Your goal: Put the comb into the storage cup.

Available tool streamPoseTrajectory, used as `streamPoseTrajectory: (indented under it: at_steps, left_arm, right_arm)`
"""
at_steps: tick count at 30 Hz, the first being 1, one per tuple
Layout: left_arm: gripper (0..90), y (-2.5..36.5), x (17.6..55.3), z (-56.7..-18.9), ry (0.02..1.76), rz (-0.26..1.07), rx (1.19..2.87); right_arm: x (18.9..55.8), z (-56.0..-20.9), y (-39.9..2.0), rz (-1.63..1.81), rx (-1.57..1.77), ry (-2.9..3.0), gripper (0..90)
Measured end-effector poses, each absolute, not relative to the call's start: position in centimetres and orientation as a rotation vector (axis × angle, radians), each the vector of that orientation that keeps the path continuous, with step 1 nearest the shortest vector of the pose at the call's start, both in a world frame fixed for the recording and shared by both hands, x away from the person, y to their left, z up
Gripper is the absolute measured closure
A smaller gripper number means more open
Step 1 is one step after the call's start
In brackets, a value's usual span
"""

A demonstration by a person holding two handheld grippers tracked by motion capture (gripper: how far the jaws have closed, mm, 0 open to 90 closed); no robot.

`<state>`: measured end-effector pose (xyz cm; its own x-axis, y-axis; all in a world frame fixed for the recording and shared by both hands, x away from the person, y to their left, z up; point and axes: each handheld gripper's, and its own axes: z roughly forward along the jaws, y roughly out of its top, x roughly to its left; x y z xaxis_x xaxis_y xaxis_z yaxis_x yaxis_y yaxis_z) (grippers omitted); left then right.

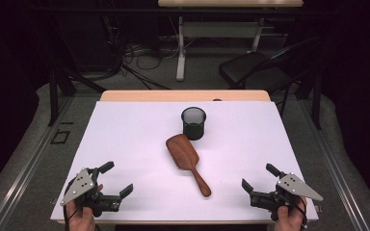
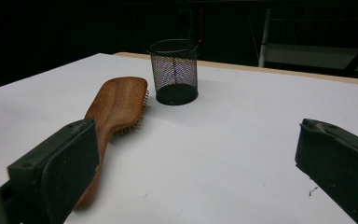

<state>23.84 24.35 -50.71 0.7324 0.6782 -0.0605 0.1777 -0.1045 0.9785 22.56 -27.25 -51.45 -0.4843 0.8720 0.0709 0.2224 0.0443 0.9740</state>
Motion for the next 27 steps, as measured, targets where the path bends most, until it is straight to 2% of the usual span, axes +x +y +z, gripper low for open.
streamPoseTrajectory:
  at_steps: [27]
  left_arm:
    - [0.2,24.0,24.0,-51.1,0.784,0.453,1.669]
  right_arm:
    - [23.8,-52.0,-23.4,1.344,1.128,1.979,1.9]
